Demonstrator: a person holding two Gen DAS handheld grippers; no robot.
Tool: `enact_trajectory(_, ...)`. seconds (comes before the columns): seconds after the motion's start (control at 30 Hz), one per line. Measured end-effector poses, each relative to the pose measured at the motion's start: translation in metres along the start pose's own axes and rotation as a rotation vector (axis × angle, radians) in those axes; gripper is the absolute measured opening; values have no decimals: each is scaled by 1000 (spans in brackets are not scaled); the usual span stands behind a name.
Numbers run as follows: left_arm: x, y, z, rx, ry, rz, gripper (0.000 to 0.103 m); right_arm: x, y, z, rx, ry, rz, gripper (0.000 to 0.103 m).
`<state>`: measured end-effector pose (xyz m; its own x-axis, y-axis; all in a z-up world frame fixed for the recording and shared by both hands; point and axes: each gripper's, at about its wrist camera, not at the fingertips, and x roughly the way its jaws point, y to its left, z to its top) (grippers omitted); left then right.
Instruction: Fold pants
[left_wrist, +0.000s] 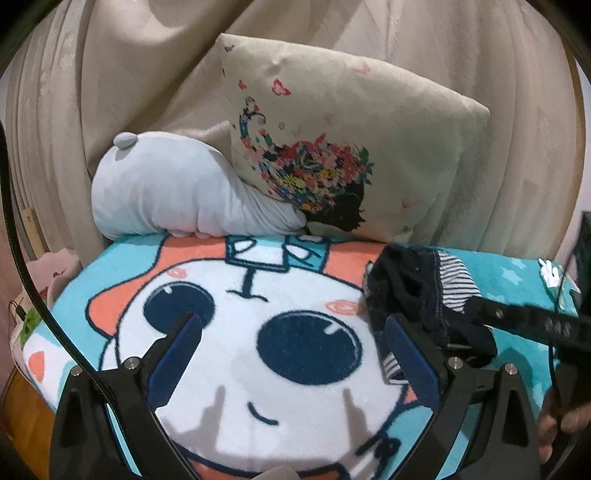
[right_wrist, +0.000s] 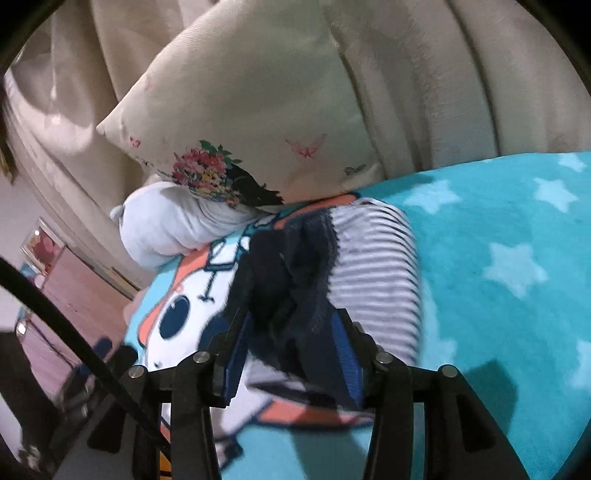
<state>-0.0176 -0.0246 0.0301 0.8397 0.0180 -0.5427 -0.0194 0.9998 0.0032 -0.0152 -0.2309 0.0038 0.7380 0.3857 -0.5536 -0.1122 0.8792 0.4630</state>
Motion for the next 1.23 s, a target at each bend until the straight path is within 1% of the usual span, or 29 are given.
enact_trajectory(0.1, 0, -4, -2, 2, 19, -15, 99, -15, -3, -11, -30, -20, -49, 50)
enact_trajectory(0.13, 0, -5, -3, 2, 23, -18, 99, -19, -3, -14, -42, -23, -61, 52)
enact_trajectory(0.17, -1, -6, -3, 3, 25, -19, 99, -22, -3, -16, -48, -24, -67, 55)
enact_trajectory(0.23, -3, -7, -4, 5, 27, -19, 99, -25, -3, -19, -57, -26, -78, 55)
enact_trajectory(0.4, -8, -10, -4, 9, 16, -15, 99, -29, 2, -28, -82, -27, -102, 57)
enact_trajectory(0.5, -10, -10, -5, 8, -5, -15, 99, -30, 3, -34, -94, -24, -113, 58)
enact_trajectory(0.57, -12, -9, -5, 8, -27, -30, 100, -29, 5, -38, -107, -21, -126, 58)
enact_trajectory(0.6, -11, -8, -5, 6, -29, -44, 103, -28, 6, -40, -115, -18, -135, 58)
enact_trajectory(0.63, -9, -7, -6, 3, -25, -58, 103, -27, 7, -42, -122, -14, -146, 59)
enact_trajectory(0.7, -5, -6, -7, -9, -11, -71, 103, -22, 9, -46, -135, 0, -168, 59)
enact_trajectory(0.8, 6, -5, -11, -13, 25, -61, 103, -15, 12, -51, -155, 25, -200, 59)
enact_trajectory(0.97, 20, -5, -19, -15, 81, -74, 103, -9, 17, -55, -178, 35, -247, 59)
enact_trajectory(1.03, 24, -7, -20, -11, 95, -75, 103, -6, 18, -55, -181, 39, -257, 59)
enact_trajectory(1.17, 34, -9, -23, -10, 153, -80, 103, 1, 16, -57, -175, 64, -253, 60)
enact_trajectory(1.23, 38, -11, -24, -4, 168, -66, 103, 4, 16, -56, -173, 69, -254, 60)
